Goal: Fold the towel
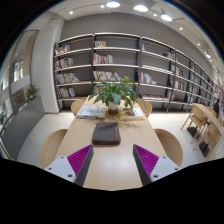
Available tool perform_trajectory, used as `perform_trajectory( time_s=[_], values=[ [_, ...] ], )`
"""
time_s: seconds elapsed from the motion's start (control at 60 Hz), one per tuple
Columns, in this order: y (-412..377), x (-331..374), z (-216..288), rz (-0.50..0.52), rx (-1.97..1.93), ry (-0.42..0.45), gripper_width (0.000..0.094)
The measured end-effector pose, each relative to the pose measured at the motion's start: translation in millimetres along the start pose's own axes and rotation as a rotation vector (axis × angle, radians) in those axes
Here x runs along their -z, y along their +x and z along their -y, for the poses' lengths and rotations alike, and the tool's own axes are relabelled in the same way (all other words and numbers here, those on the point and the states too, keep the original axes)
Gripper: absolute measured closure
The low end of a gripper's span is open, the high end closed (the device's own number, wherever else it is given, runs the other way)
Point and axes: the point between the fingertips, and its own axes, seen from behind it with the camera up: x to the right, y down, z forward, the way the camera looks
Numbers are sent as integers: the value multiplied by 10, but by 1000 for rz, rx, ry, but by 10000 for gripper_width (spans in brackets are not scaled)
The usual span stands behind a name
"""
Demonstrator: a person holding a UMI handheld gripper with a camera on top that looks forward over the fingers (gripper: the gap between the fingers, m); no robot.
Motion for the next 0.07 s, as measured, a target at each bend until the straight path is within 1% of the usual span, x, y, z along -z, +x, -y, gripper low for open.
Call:
perform_trajectory(
  time_s=[0.067],
  values=[
    [33, 10, -16, -14, 23, -5, 137]
  ],
)
